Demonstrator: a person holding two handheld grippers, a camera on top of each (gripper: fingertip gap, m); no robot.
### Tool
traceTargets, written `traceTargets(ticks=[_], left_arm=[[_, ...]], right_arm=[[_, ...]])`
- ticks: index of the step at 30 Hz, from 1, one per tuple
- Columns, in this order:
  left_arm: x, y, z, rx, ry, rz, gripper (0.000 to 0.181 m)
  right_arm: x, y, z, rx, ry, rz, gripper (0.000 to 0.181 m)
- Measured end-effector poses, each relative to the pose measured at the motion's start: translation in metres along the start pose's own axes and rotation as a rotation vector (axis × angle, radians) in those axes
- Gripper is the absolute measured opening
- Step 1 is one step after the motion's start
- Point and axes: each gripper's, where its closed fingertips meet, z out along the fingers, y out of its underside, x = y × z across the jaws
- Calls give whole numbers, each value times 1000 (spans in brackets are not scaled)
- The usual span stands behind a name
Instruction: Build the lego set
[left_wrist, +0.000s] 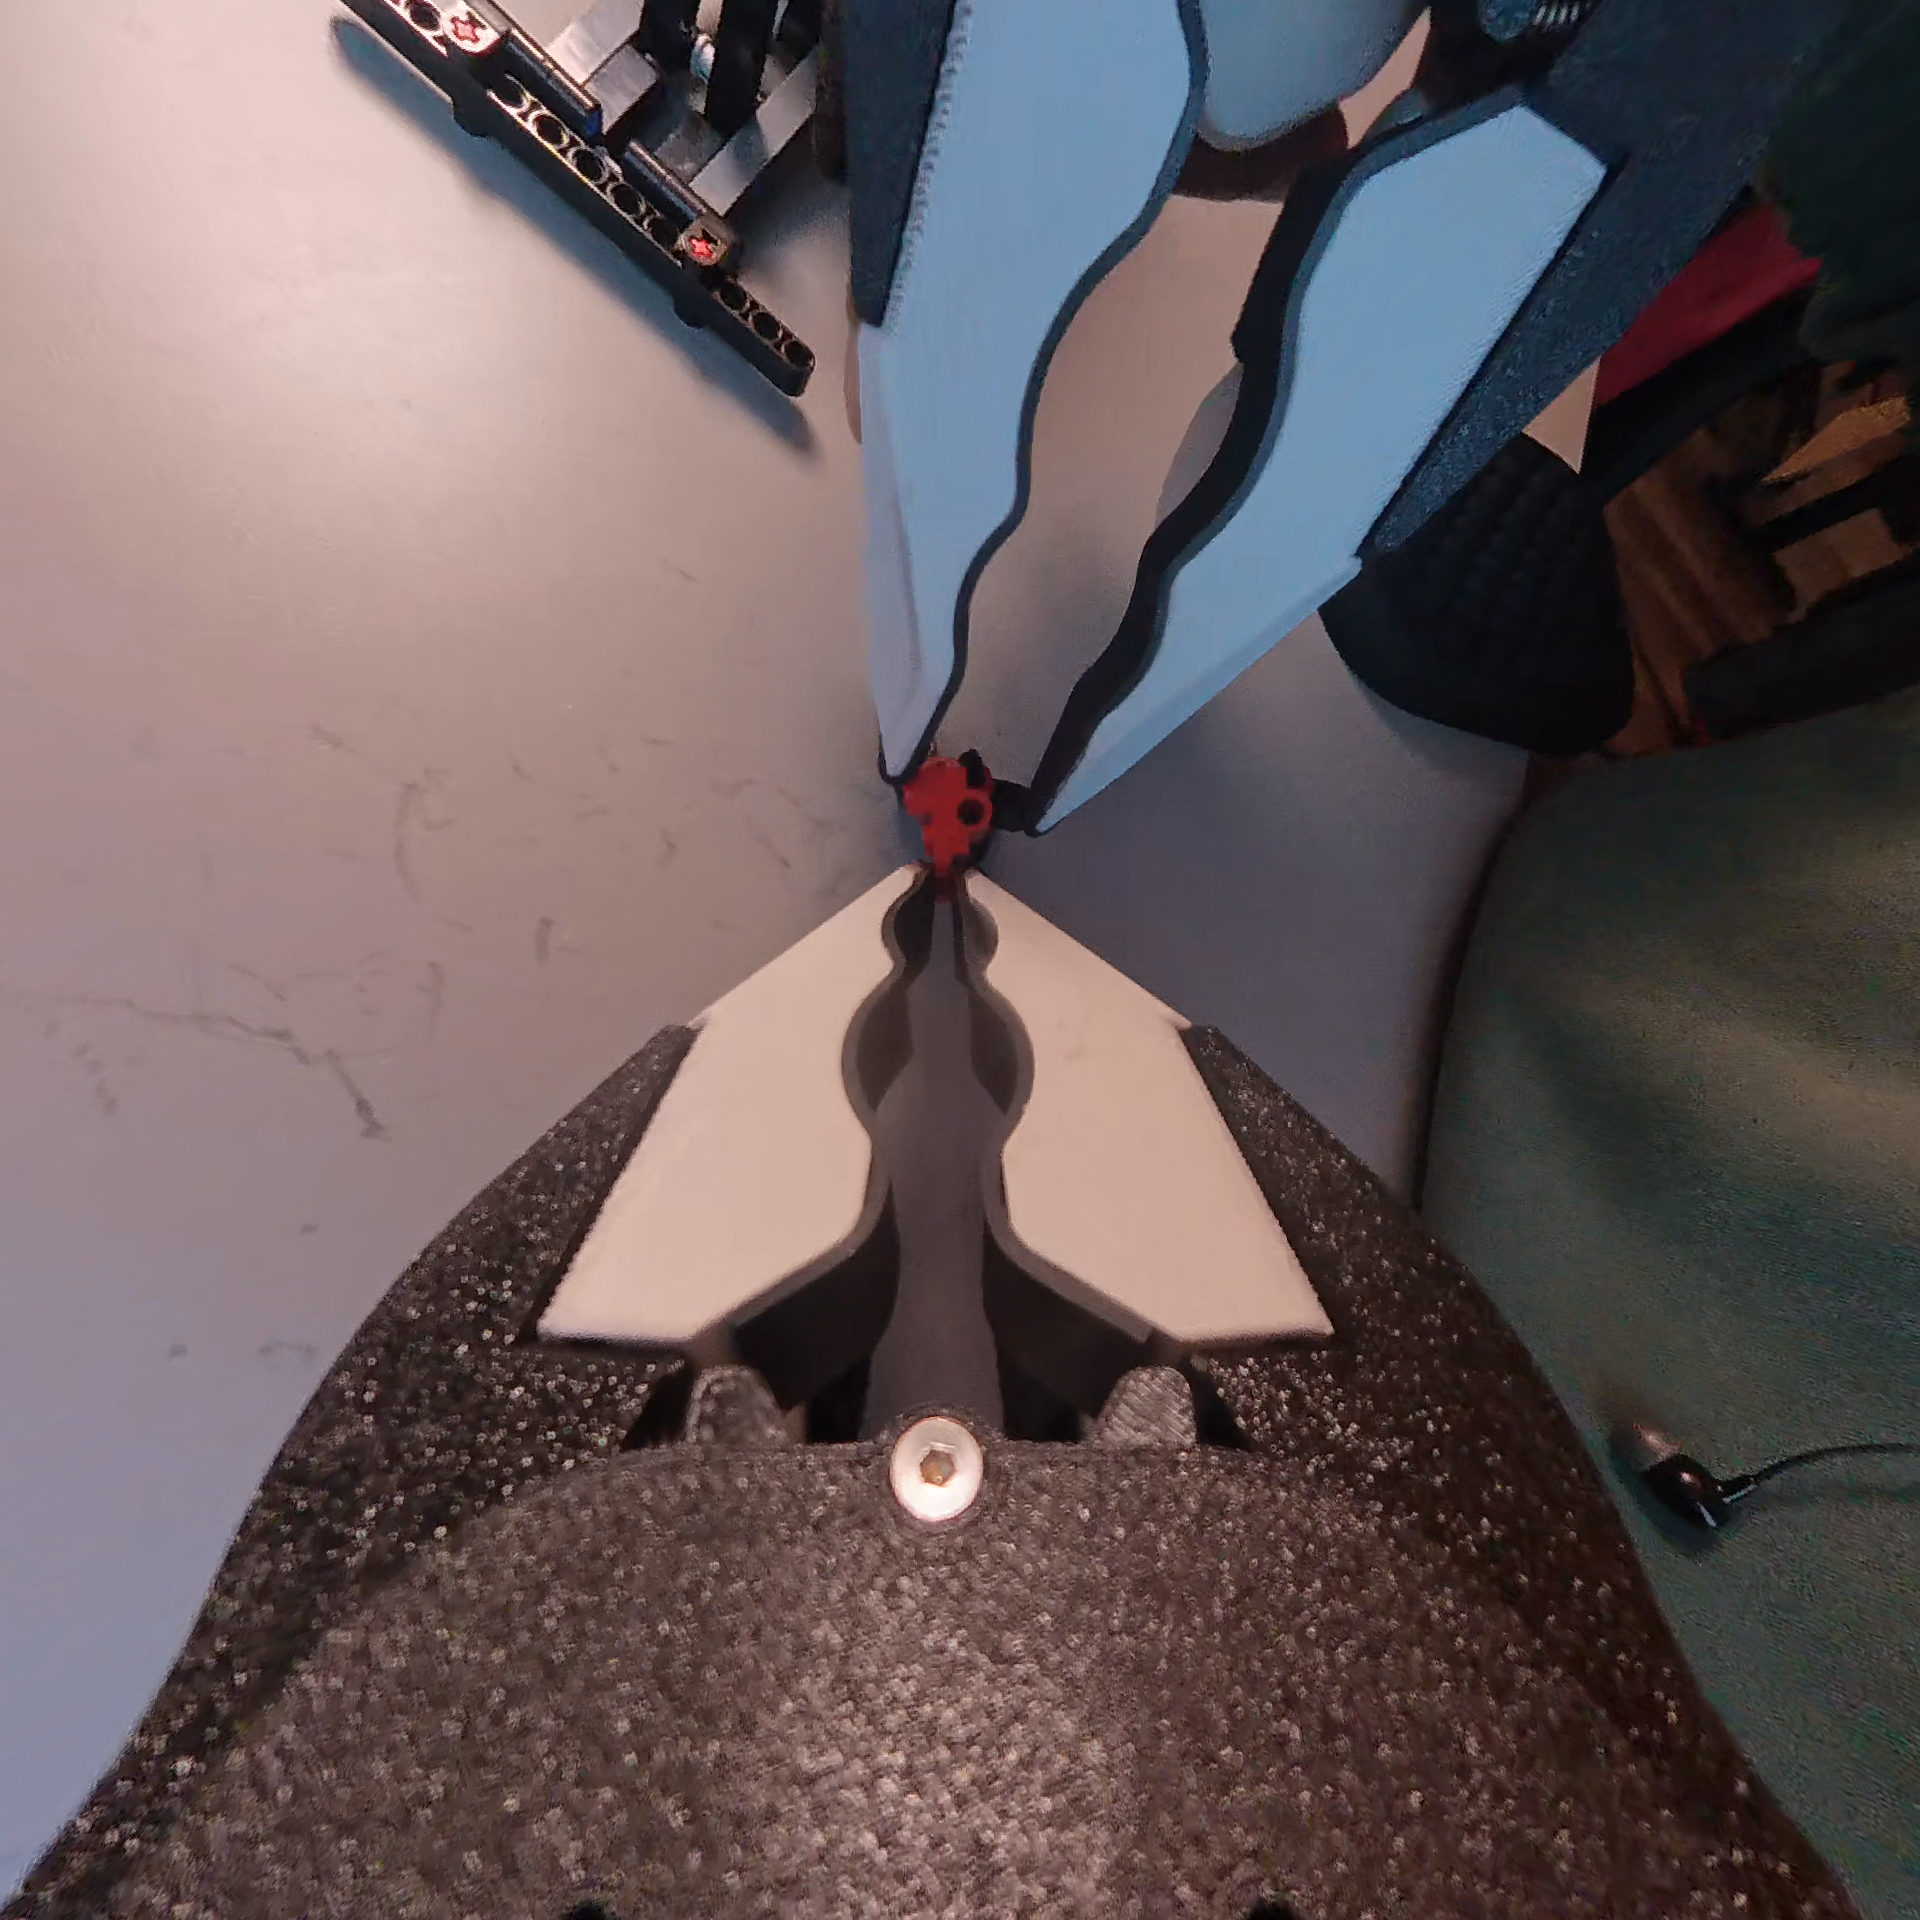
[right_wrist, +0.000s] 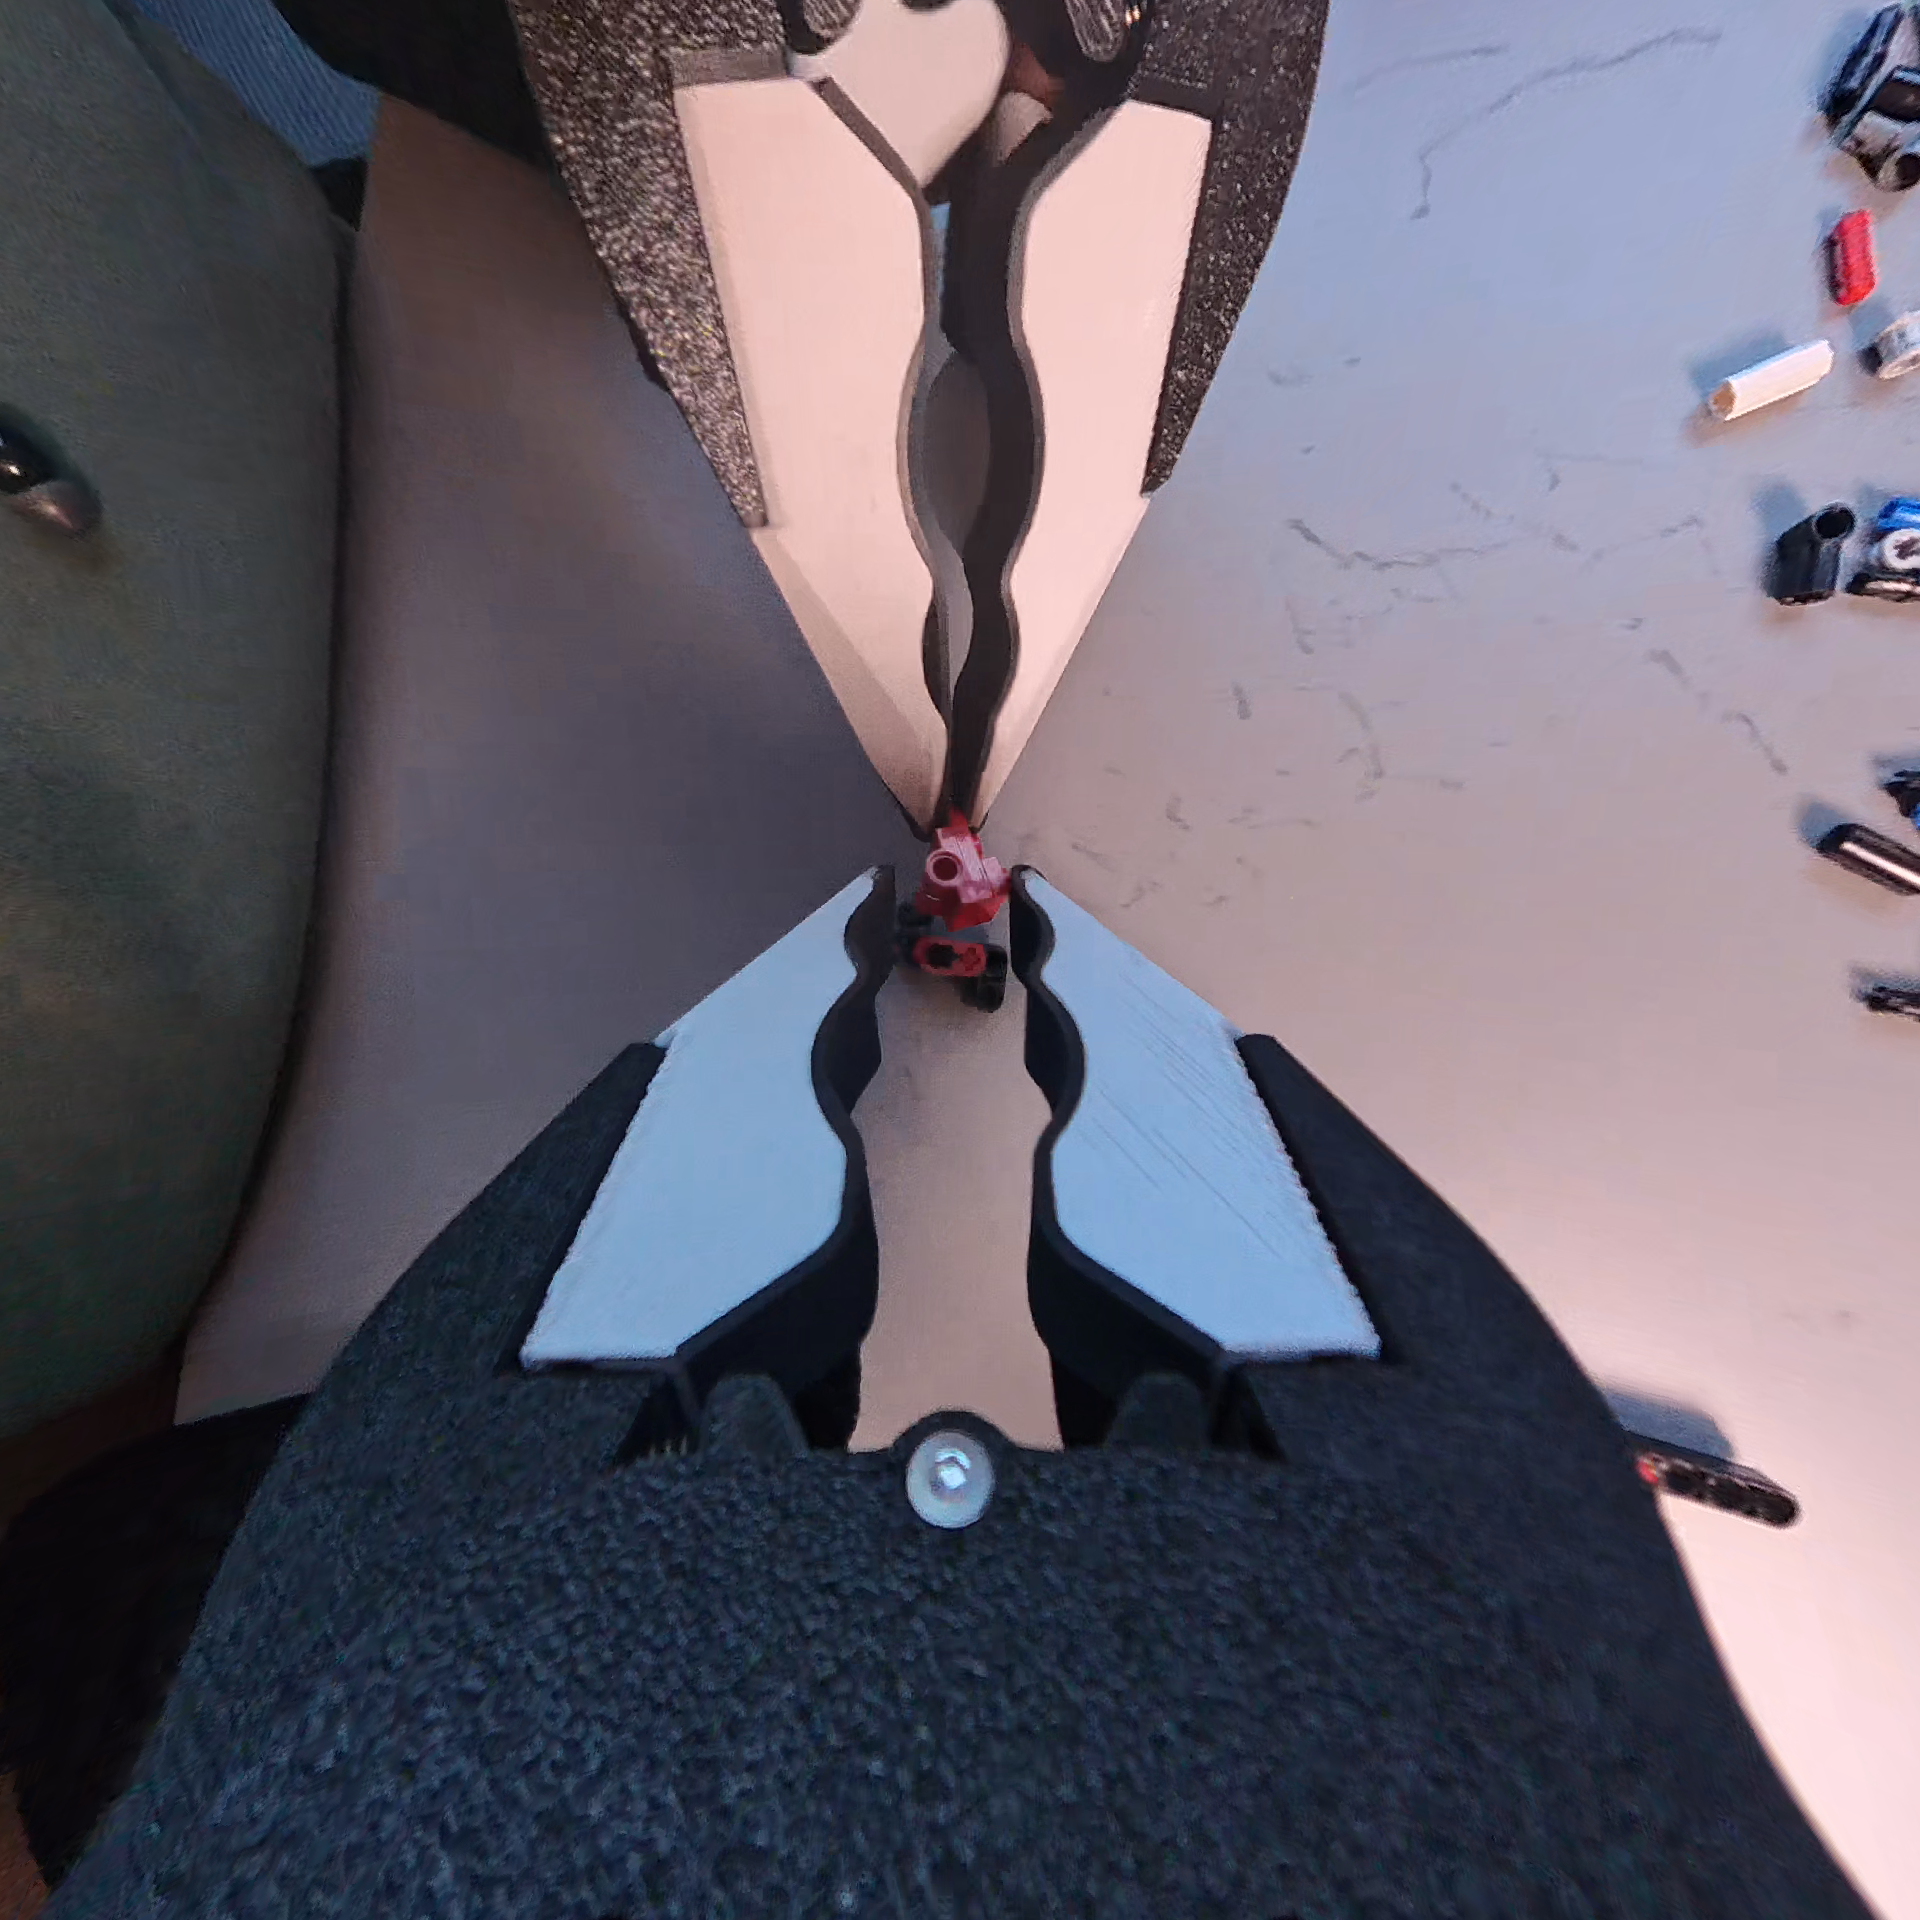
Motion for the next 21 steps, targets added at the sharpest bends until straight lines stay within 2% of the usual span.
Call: traceTargets(ticks=[4,8,13,21], left_arm=[[-3,-2,0,6,-19,-5,2],[0,-8,-4,58,15,-3,4],[8,-10,-12,113,149,-56,5],[6,-6,-1,77,117,-57,5]], right_arm=[[6,0,1,-83,52,-64,15],[5,1,-1,-110,2,-122,14],[0,-4,-4,-34,-126,-171,14],[1,8,2,-175,-169,-306,14]])
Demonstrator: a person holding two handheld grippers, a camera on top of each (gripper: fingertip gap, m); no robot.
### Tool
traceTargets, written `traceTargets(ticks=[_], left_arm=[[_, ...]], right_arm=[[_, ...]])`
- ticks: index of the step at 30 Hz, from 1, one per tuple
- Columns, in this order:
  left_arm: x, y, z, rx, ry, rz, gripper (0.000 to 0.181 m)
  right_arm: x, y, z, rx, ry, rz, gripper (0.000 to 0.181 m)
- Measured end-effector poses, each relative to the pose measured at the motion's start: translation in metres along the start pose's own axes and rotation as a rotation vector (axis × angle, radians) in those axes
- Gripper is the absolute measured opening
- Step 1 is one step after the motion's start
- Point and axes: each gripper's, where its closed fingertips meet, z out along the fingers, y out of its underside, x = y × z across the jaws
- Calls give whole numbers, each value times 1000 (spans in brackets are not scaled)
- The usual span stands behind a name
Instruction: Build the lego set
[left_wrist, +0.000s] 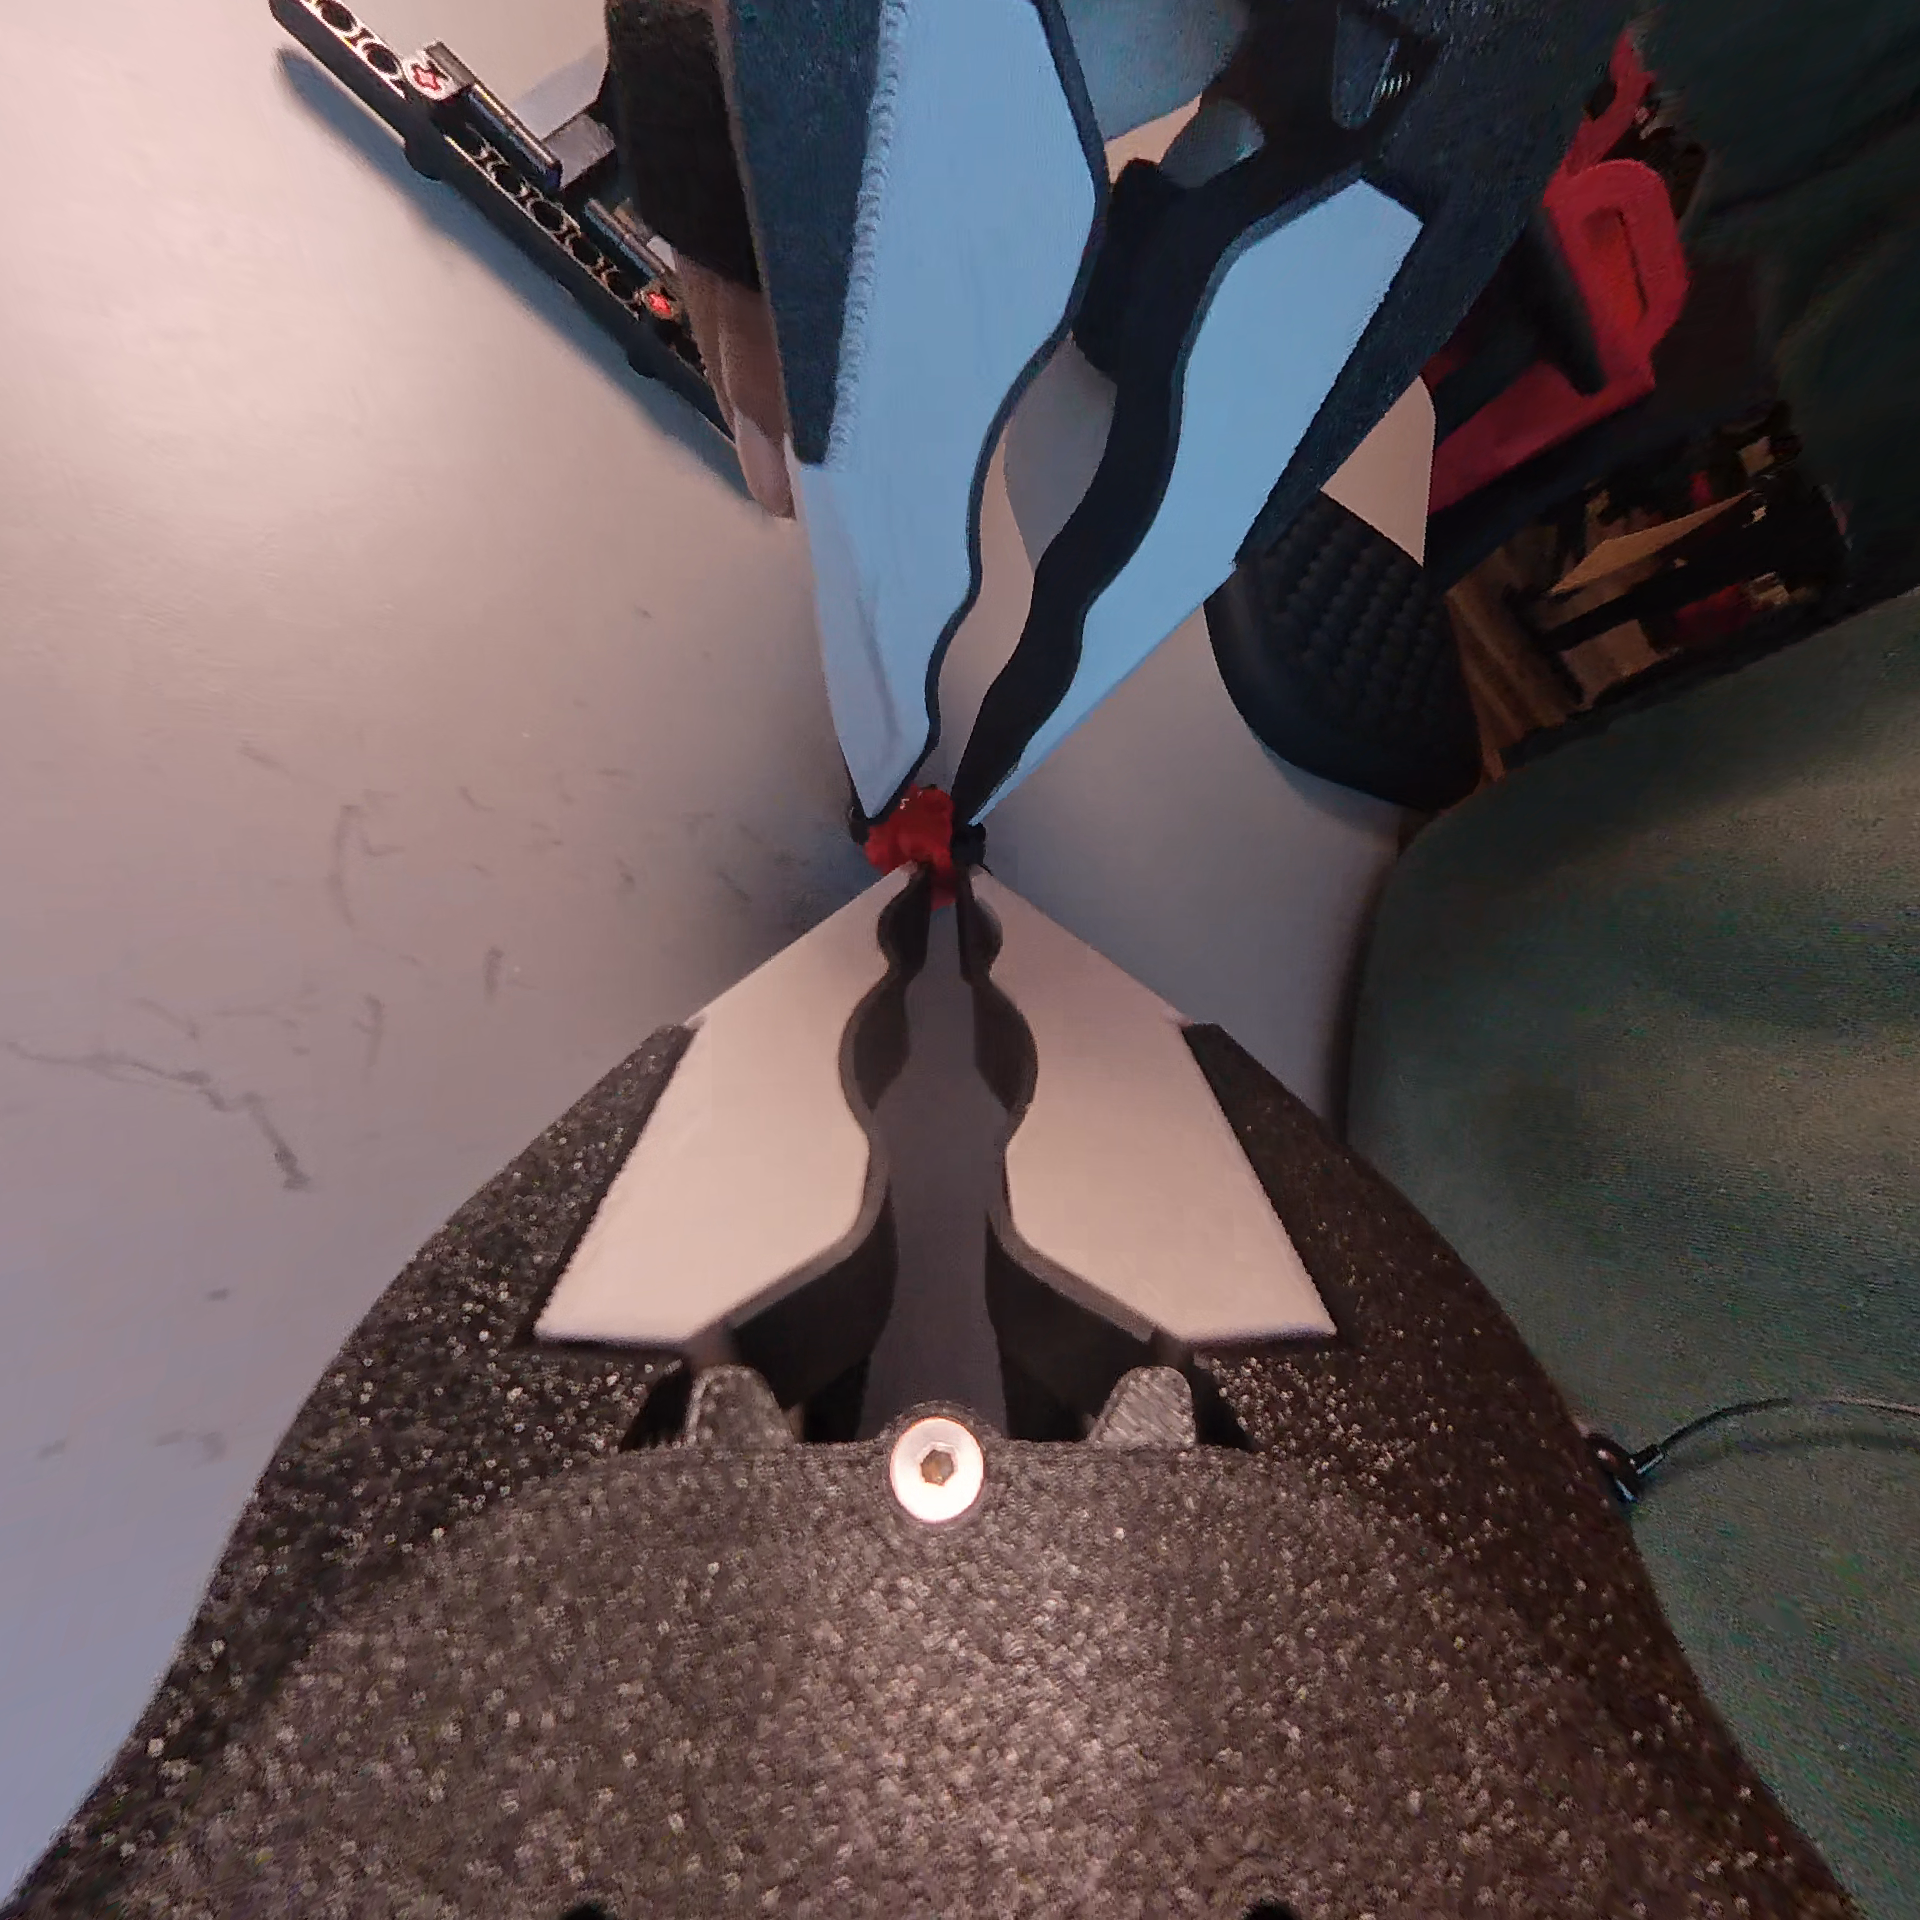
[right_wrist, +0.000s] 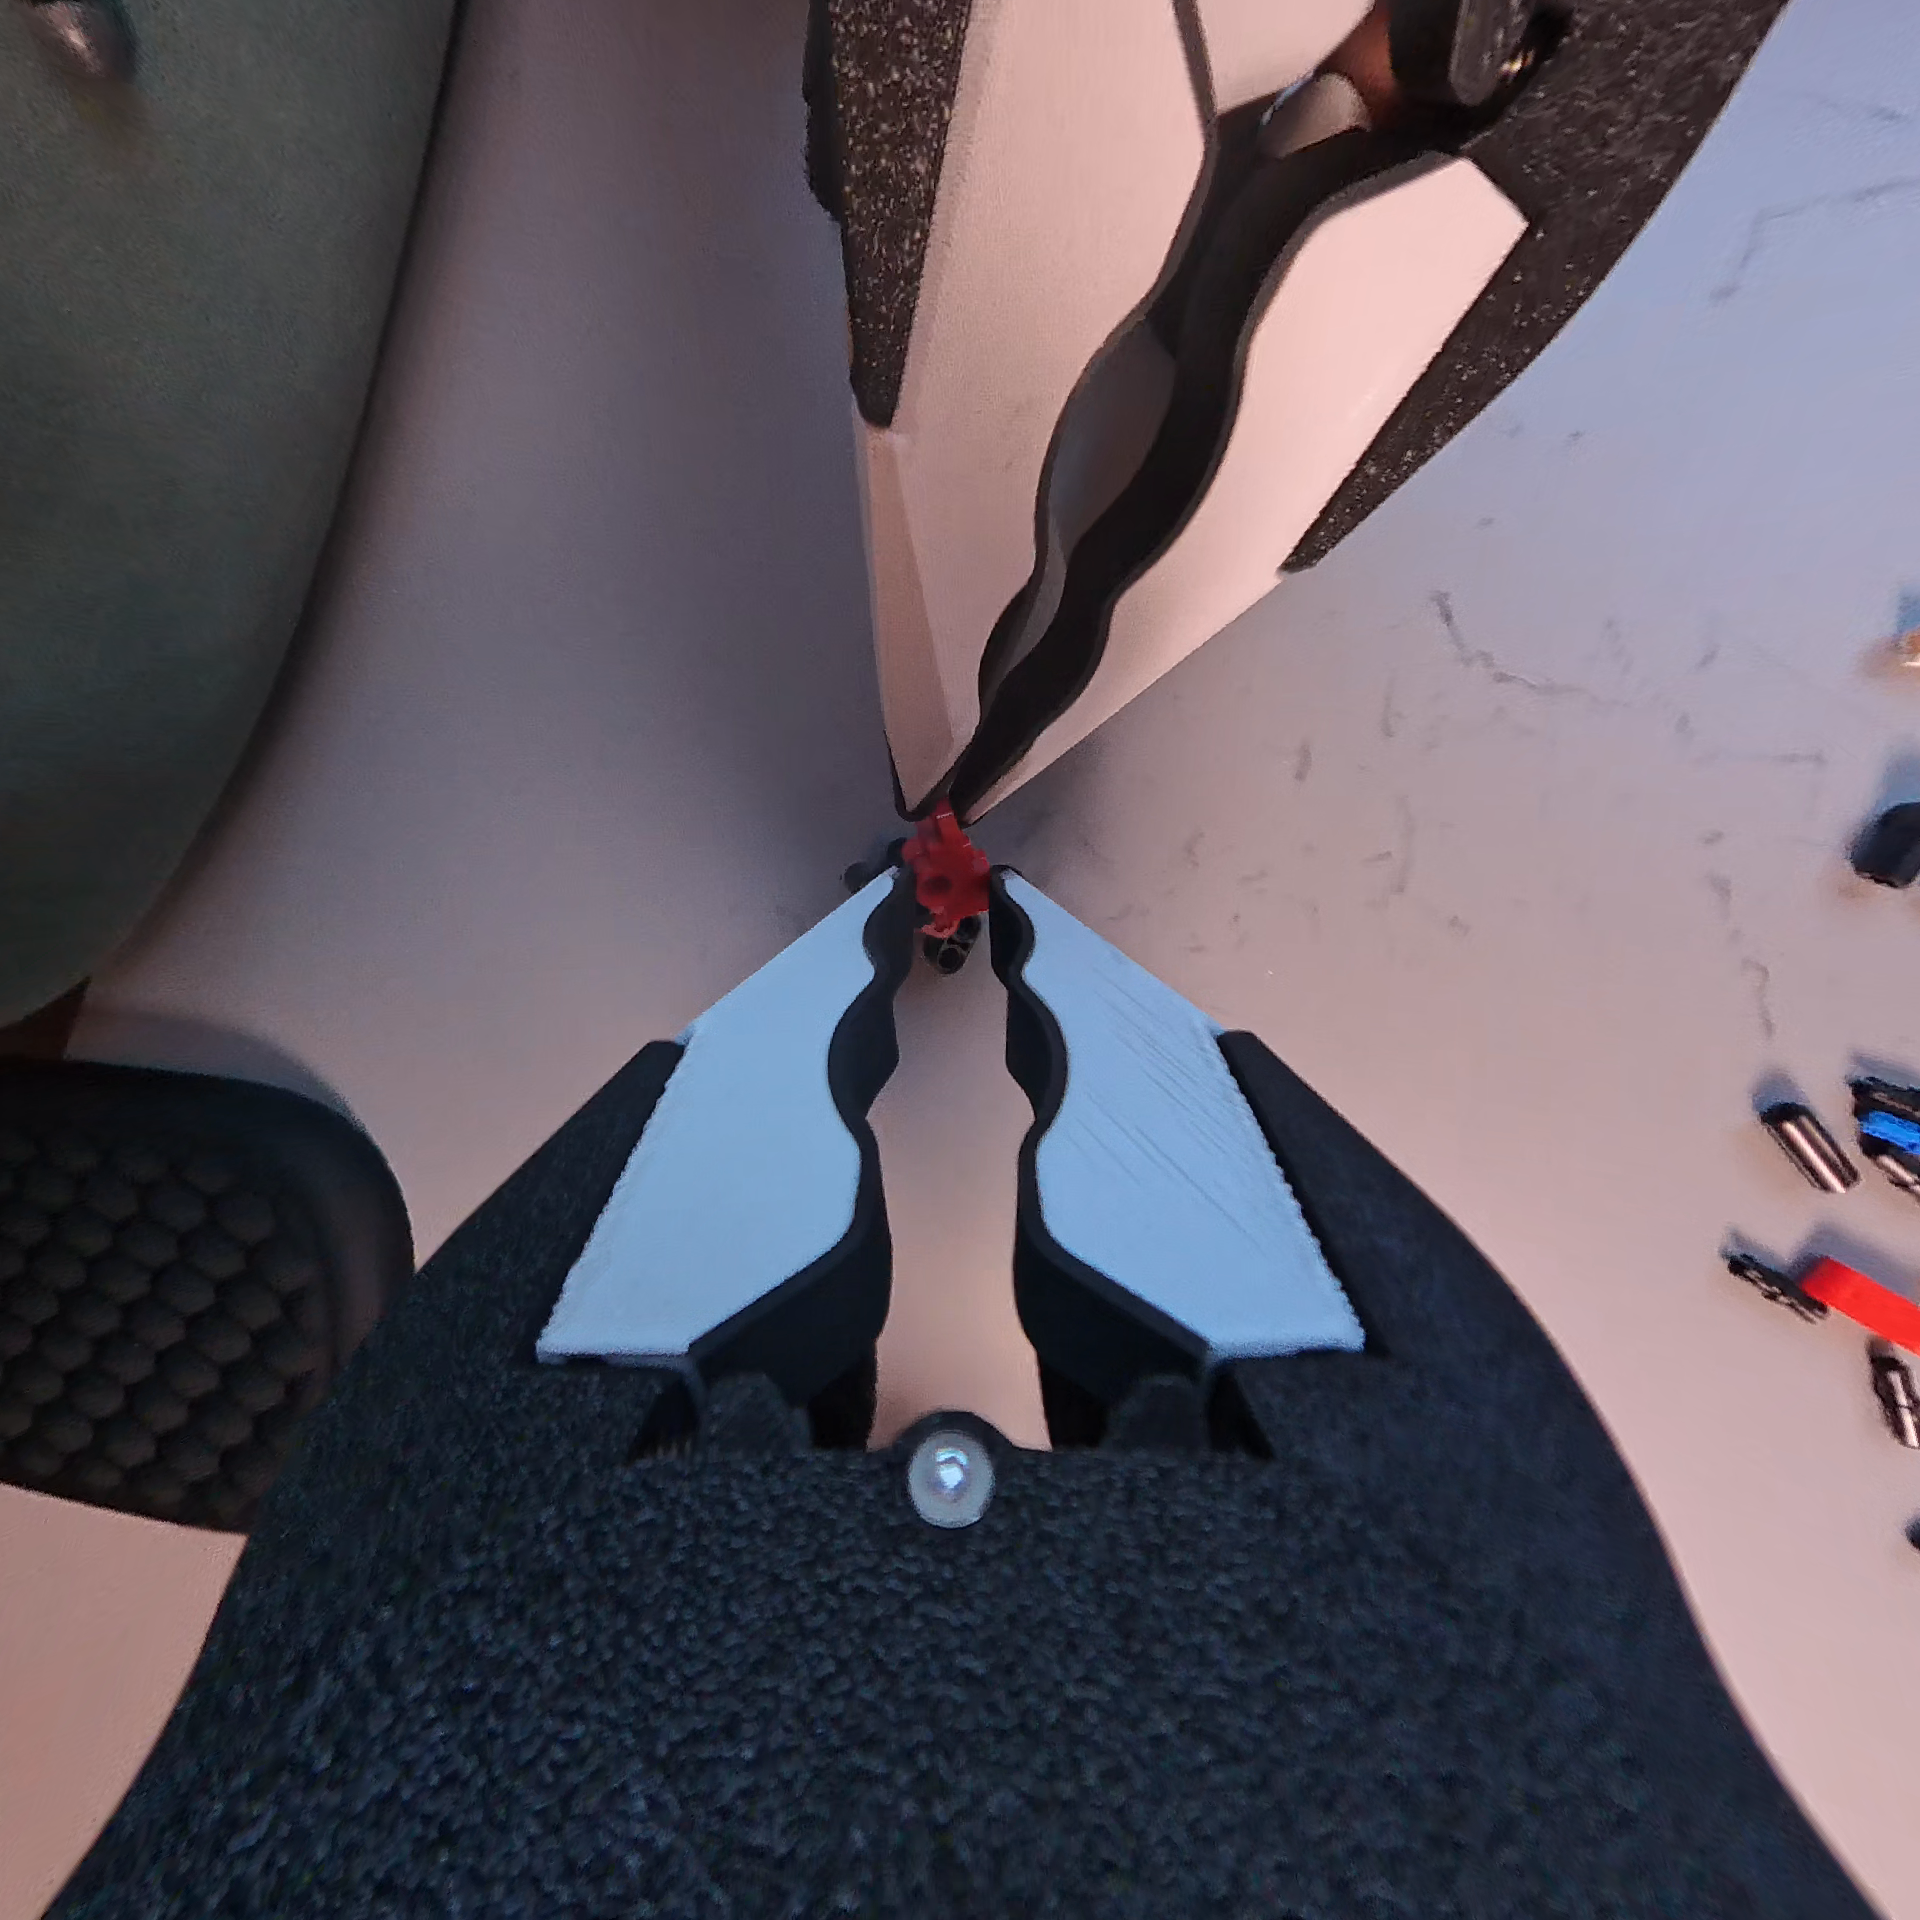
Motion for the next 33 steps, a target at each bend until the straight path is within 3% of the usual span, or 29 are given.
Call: traceTargets(ticks=[8,20,26,33], left_arm=[[2,5,4,-11,-33,-28,5],[1,8,7,18,-64,-67,3],[-2,7,4,45,-49,-127,3],[-3,6,8,63,-31,-201,3]], right_arm=[[-4,2,6,-101,-51,-105,14],[-3,0,3,-111,41,-110,19],[-16,0,-9,-10,252,-96,41],[-14,8,10,109,718,-161,50]])
